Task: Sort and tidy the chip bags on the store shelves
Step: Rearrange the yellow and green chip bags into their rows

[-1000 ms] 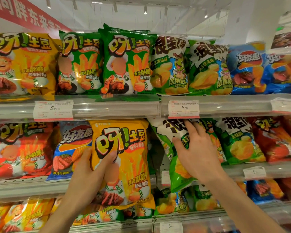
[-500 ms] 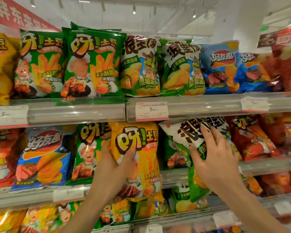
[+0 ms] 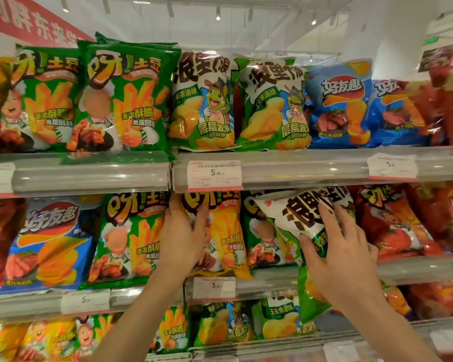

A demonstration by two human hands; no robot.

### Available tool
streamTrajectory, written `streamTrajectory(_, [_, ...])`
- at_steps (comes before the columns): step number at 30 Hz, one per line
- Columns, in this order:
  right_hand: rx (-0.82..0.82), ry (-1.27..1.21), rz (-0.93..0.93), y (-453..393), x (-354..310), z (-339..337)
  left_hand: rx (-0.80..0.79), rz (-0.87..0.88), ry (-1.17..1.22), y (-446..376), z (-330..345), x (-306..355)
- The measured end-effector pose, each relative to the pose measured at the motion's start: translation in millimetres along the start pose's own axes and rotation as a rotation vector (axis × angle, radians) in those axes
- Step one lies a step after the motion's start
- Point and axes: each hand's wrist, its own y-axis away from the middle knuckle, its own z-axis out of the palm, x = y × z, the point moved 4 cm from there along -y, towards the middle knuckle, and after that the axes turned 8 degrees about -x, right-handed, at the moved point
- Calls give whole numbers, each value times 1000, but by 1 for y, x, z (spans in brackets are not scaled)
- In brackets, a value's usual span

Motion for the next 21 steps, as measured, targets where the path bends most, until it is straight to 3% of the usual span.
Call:
streamTrajectory(9, [10,-1,-6,-4,1,6,169,308,-560,9,9,8])
streamTrajectory(15, [29,0,-5,-4,3,8,-62,534,-782,44,39,13])
streamTrajectory(21, [41,1,-14,-4,4,9,-122,519,-919,42,53,2])
